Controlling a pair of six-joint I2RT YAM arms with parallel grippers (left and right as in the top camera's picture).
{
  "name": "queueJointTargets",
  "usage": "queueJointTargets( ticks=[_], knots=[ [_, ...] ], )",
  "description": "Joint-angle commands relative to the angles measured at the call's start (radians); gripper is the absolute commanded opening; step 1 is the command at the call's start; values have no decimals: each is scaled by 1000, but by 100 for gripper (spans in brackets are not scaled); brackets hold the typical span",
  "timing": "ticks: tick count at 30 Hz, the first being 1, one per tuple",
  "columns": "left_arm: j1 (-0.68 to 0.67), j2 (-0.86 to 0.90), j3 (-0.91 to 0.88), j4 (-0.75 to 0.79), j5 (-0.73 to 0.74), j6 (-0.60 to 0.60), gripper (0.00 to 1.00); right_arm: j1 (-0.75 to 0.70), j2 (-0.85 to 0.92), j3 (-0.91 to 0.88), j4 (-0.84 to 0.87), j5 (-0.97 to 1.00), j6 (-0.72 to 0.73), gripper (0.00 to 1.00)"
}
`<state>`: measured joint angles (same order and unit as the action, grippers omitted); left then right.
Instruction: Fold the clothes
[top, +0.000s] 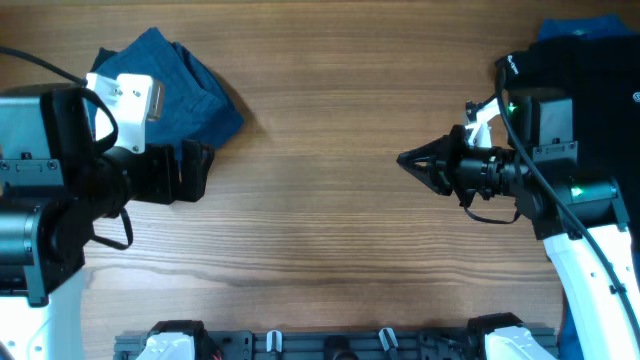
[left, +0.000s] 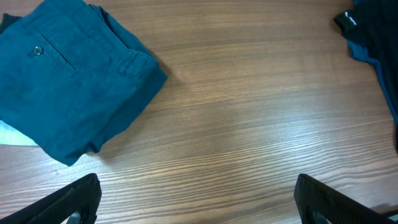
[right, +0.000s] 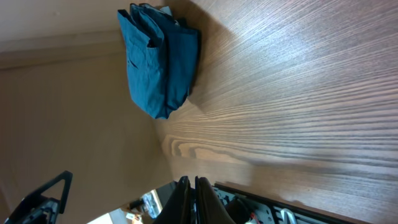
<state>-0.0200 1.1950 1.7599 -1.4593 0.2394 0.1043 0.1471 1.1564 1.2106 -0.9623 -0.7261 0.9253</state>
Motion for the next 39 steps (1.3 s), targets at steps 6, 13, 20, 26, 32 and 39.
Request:
queueJointTargets(
  ticks=[6,13,20,26,32,39],
  knots=[
    [-6,2,-2,0,-5,12,100,0,-138,13,43,176,36,100],
    [-6,2,-2,0,-5,12,100,0,-410,-27,42,701,60,100],
    [-6,2,-2,0,-5,12,100,-1,-671,-102,159,864,-305,100],
    [-6,2,-2,0,-5,12,100,-5,-855,-288,282,827,-609,100],
    [-6,2,-2,0,-5,12,100,-18,-1036,-674,537,832,-500,100],
    [-6,2,-2,0,-5,12,100,-71,-1153,-1018,692,833,-224,100]
  ],
)
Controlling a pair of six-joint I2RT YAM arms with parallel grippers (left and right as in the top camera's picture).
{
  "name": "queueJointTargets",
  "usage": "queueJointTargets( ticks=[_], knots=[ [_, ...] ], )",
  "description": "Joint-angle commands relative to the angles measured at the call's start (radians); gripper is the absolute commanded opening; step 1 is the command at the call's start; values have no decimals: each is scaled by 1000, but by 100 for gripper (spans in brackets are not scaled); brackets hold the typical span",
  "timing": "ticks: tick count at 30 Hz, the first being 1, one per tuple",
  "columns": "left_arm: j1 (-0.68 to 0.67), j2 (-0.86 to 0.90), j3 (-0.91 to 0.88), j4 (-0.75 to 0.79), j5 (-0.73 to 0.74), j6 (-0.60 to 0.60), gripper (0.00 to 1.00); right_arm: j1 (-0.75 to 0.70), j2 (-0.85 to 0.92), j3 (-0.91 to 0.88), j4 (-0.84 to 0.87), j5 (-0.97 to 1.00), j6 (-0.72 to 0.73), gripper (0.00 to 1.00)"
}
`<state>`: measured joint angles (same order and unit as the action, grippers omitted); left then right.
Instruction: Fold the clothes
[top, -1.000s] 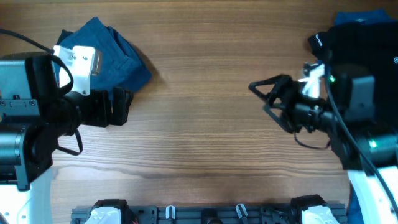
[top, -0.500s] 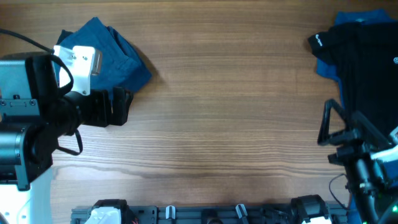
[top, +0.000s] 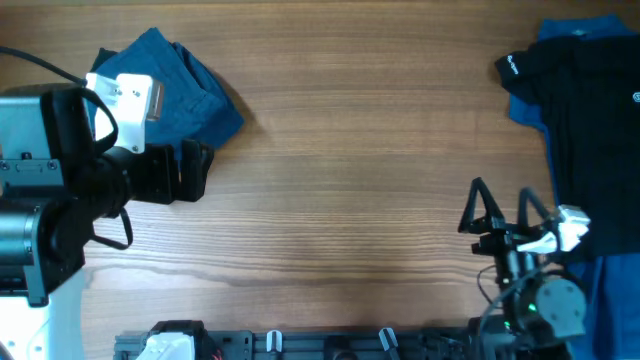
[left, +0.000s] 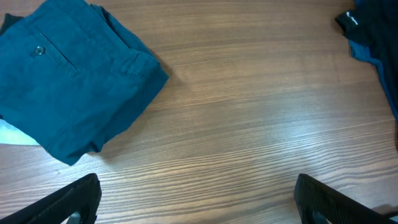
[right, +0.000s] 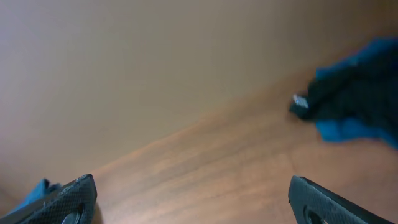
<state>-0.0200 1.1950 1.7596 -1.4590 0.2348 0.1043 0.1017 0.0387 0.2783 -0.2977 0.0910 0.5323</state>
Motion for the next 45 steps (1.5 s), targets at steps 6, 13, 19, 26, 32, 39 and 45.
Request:
queueJointTargets(
  ticks=[6,13,19,26,32,39,45],
  knots=[
    [-6,2,-2,-1,-1,12,99,-34,-32,-180,55,21,333,100],
    [-6,2,-2,-1,-1,12,100,-34,-31,-180,54,21,547,100],
    [-6,2,-2,-1,-1,12,100,-34,-31,-180,54,21,1017,100],
    [-9,2,-2,-1,-1,12,100,-34,-29,-180,54,24,1539,100],
    [-10,-22,-24,73,3,20,100,-34,-29,-180,54,24,1538,100],
    [-11,-249,-417,668,119,-39,100,-34,-29,-180,54,24,1539,100],
    [-10,-549,-842,970,8,-152,100,-34,-29,-180,54,24,1539,100]
  ],
)
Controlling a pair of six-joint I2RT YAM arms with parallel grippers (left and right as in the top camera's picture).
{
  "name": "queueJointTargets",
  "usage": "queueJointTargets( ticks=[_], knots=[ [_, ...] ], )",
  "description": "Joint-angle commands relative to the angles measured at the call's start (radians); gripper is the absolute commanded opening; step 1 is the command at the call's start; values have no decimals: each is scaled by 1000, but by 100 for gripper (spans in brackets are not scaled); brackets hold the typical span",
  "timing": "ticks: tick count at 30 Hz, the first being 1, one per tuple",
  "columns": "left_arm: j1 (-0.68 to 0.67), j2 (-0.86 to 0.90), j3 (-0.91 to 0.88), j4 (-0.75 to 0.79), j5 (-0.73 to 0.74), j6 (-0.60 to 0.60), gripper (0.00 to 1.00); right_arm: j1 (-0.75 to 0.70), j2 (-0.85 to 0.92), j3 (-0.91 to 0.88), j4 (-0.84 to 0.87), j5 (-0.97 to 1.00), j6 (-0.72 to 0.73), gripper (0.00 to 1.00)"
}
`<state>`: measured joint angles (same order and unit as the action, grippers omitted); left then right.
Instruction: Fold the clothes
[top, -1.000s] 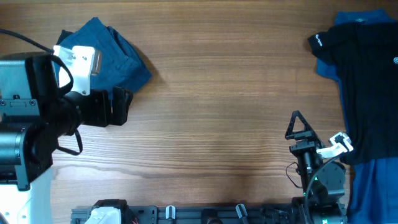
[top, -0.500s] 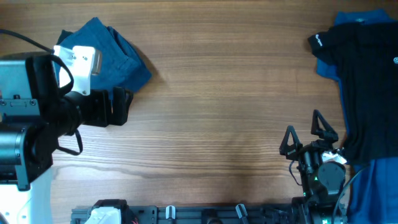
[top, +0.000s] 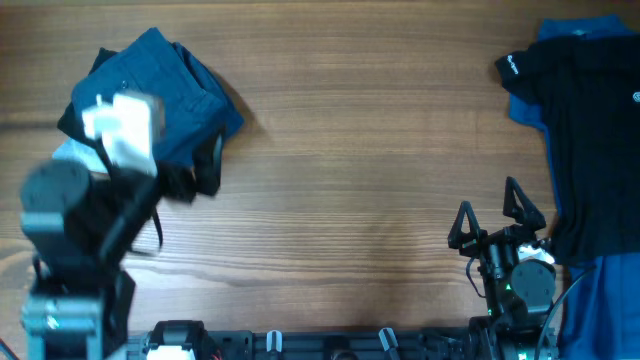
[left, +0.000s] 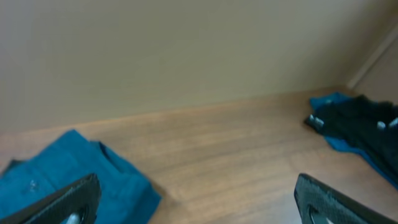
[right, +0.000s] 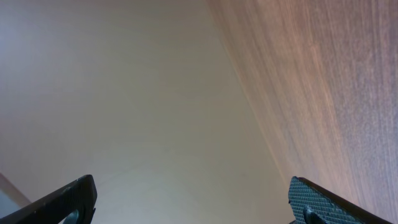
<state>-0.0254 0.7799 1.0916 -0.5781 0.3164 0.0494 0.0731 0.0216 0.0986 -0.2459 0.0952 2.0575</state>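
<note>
Folded blue trousers (top: 165, 85) lie at the table's far left; the left wrist view shows them low down (left: 68, 177). A black garment (top: 590, 130) lies spread over a blue one at the far right, and shows in the left wrist view too (left: 364, 121). My left gripper (top: 205, 168) is open beside the trousers' near edge, with nothing between its fingers (left: 74, 199). My right gripper (top: 490, 205) stands open at the front right, holding nothing. Its wrist view shows the gripper (right: 193, 202) against the wall.
The wooden table (top: 350, 180) runs between the two piles. A beige wall (left: 186, 50) stands behind it. More blue fabric (top: 610, 300) hangs at the front right corner beside the right arm. A grey rail (top: 330, 342) lines the front edge.
My left arm has shifted back and left, and its camera now looks level across the table at the wall. The right gripper has turned, staying at the front right.
At first my right gripper was shut over the table's right middle, and the left was open beside the folded trousers. Then the right gripper was open at the front right edge. Now the left arm has also drawn back, with both grippers open.
</note>
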Motion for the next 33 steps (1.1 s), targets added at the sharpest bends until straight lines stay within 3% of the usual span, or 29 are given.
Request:
queueJointTargets(
  ticks=[1,8,16,21,33],
  knots=[
    [-5,-182,-233,126,-98,-112,100,-5,-12,0,2,20,14,100],
    [-5,-526,-563,241,-201,-114,100,-5,-12,0,2,20,14,100],
    [-41,-766,-871,435,-222,-114,100,-5,-12,0,2,20,14,100],
    [-51,-777,-996,552,-226,-114,100,-5,-12,0,2,20,14,100],
    [-51,-777,-1086,511,-229,-114,100,-5,-12,0,2,20,14,100]
  ],
)
